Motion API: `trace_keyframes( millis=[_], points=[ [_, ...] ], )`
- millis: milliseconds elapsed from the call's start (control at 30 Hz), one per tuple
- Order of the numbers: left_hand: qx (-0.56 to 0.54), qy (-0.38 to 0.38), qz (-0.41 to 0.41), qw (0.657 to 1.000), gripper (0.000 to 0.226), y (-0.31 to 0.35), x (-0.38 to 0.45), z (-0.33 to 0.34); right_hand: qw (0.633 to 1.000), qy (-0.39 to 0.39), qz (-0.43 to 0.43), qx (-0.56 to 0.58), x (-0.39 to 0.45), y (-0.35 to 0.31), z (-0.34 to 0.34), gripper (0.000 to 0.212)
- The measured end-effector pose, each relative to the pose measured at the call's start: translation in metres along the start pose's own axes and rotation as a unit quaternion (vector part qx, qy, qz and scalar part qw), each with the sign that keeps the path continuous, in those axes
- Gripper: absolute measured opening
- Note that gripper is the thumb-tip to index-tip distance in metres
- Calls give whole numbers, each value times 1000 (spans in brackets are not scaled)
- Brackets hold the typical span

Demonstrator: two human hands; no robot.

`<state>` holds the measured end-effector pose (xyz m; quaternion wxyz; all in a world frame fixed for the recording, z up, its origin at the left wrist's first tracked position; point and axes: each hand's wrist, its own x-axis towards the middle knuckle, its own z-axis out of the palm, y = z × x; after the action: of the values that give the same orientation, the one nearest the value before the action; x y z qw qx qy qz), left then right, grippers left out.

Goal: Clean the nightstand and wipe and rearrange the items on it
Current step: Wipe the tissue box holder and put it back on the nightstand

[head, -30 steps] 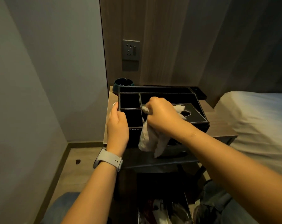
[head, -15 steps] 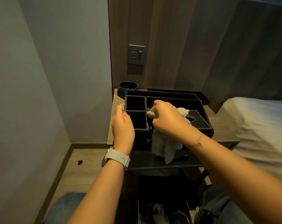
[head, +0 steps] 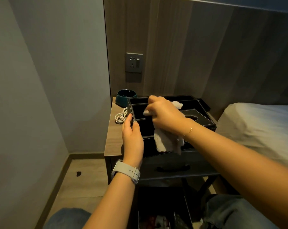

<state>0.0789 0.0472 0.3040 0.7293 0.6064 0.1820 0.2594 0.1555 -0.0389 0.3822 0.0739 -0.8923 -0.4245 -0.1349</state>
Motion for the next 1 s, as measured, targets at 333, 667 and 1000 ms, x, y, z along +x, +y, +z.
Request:
trace_keyframes(
  millis=[333, 667, 1000],
  points=[
    [-17, -34, -6, 999, 45, -11, 6, -6, 975, 195, 77, 71, -103, -30, 42, 54],
    [412, -135, 380, 817, 39, 39, -6, 2, 855, 335, 194, 344, -162, 12, 34, 47],
    [600, -319, 357, 641, 47, 57, 27, 28, 806, 282, 229, 468, -176, 61, 34, 39]
  ],
)
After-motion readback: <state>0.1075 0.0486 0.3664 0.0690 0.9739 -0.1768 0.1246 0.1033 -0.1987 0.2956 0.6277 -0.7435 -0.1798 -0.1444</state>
